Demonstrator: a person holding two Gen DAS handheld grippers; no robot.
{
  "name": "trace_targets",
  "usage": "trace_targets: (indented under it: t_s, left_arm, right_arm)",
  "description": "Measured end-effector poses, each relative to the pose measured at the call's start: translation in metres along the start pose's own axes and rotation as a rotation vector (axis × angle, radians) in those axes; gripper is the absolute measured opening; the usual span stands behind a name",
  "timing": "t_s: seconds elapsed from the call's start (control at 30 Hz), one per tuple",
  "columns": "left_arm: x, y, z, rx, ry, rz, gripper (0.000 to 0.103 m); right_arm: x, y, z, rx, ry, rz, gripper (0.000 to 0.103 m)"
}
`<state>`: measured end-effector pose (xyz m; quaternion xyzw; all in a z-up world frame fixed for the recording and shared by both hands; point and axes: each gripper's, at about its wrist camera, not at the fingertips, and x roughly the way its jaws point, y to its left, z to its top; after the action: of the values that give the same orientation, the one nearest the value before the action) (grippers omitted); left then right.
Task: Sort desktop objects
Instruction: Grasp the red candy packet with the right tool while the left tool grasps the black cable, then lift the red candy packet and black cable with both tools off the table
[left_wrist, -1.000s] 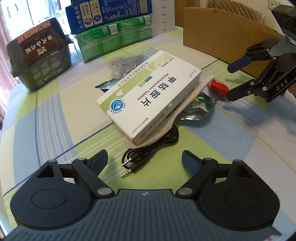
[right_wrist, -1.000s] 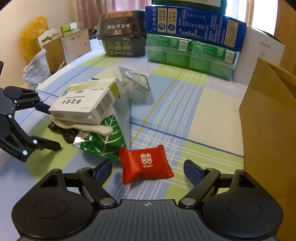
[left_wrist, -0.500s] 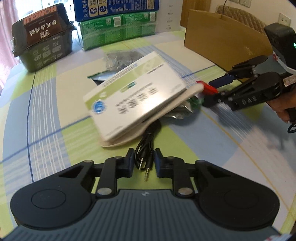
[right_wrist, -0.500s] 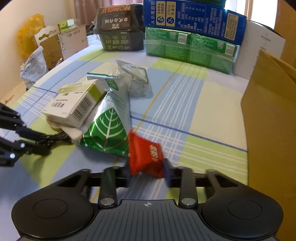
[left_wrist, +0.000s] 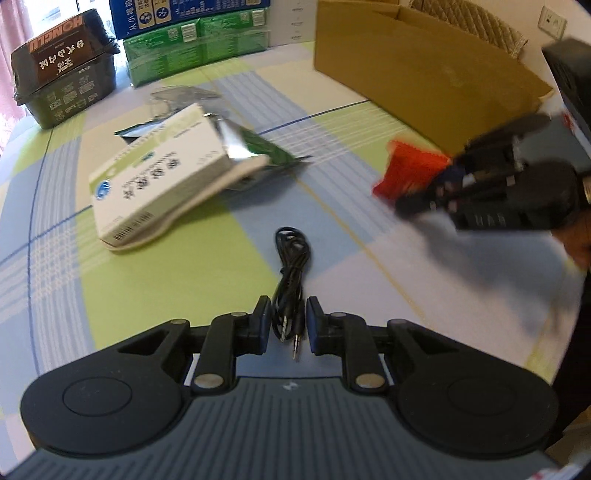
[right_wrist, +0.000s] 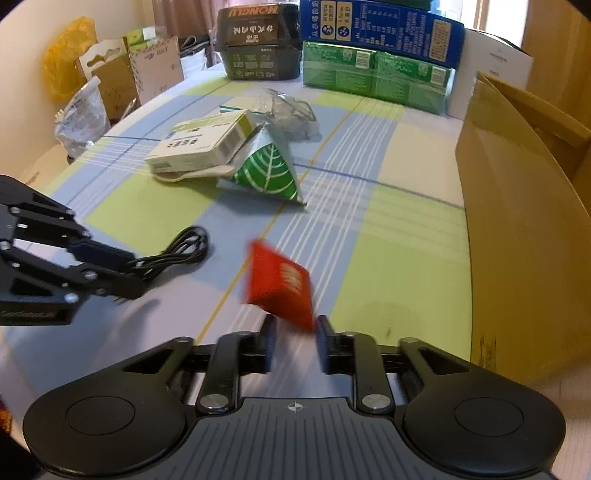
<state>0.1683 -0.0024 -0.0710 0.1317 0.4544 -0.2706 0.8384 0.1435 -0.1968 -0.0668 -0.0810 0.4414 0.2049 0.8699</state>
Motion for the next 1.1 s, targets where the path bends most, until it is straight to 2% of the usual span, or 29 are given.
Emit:
trace_targets:
  t_s: [0.03,0.1,0.2,0.33,0.43,0.5,0.67,0.8,0.87,0.9,0.93,1.1]
  left_arm:
    - [-0.002,-0.005,-0.001,-0.006,-0.007,0.001,0.016]
    - [-0.005,-0.012,-0.003,-0.022,-0.019,0.003,0.016]
    - [-0.008,-0.018,-0.007,-0.060,-0.045,0.006,0.017]
    - [-0.012,-0.018,-0.011,-0.111,-0.082,0.003,0.030]
    - [-0.014,-0.018,-0.011,-0.103,-0.109,0.004,0.039]
    - [-0.013,-0.016,-0.012,-0.097,-0.114,0.007,0.042]
    - [-0.004,-0.017,-0.010,-0.068,-0.101,0.010,0.042]
    - [0.004,-0.014,-0.007,-0.069,-0.079,0.000,0.038]
    - [0.007,-0.014,-0.007,-0.063,-0.074,-0.001,0.033]
    - [0.007,-0.014,-0.006,-0.059,-0.076,-0.005,0.024]
    - [0.007,-0.015,-0.006,-0.056,-0.078,-0.007,0.022]
    - [0.007,-0.014,-0.007,-0.067,-0.078,0.014,0.021]
  right_arm:
    - [-0.005,0.001,-0.005,0.016,-0.007,0.004,0.049]
    - [-0.013,0.001,-0.013,0.039,-0.030,0.005,0.059]
    - [-0.017,0.000,-0.020,0.073,-0.049,0.015,0.061]
    - [-0.015,-0.001,-0.019,0.107,-0.077,0.054,0.064]
    - [-0.013,-0.002,-0.014,0.145,-0.106,0.089,0.069]
    - [-0.010,0.000,-0.010,0.141,-0.120,0.106,0.072]
    - [0.002,0.008,-0.009,0.120,-0.100,0.109,0.075]
    - [0.009,0.008,-0.008,0.125,-0.095,0.098,0.075]
    - [0.013,0.009,-0.006,0.121,-0.093,0.095,0.075]
    - [0.014,0.010,-0.006,0.116,-0.093,0.093,0.075]
    - [0.016,0.011,-0.005,0.108,-0.095,0.091,0.075]
    - [0.021,0.015,-0.005,0.074,-0.087,0.069,0.075]
